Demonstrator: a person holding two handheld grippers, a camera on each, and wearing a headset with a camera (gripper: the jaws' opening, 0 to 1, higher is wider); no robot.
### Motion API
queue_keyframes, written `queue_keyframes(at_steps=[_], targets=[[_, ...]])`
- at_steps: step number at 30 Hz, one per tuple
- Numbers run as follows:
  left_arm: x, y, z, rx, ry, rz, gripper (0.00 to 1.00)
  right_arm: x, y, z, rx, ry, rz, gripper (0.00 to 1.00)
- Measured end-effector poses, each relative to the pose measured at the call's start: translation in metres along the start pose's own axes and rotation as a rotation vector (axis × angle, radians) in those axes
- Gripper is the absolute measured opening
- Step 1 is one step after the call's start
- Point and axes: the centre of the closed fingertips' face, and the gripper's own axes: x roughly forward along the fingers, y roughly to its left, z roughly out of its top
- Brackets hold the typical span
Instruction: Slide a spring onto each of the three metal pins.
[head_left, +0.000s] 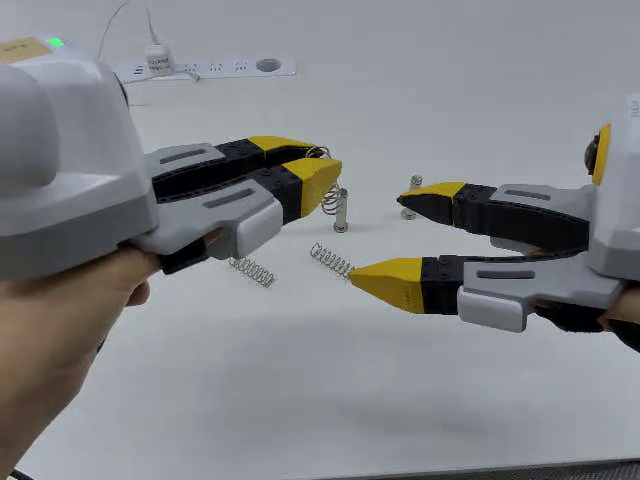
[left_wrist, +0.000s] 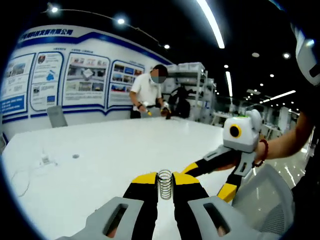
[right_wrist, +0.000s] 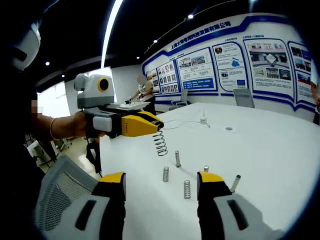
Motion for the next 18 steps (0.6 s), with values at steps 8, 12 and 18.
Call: queue_keyframes(at_steps=[8, 12, 18], targets=[[0.012, 0.007, 0.002, 0.032, 0.005, 0.003, 0.1, -0.013, -0.013, -0.011, 0.023, 0.02, -0.076, 0.72], [0.02, 0.012, 0.001, 0.041, 0.012, -0.003, 0.1, -0.021, -0.016, -0.015, 0.033, 0.029, -0.106, 0.76], [0.035, 0.011, 0.003, 0.068, 0.016, -0.014, 0.1, -0.033, -0.023, -0.02, 0.047, 0.035, -0.147, 0.77]])
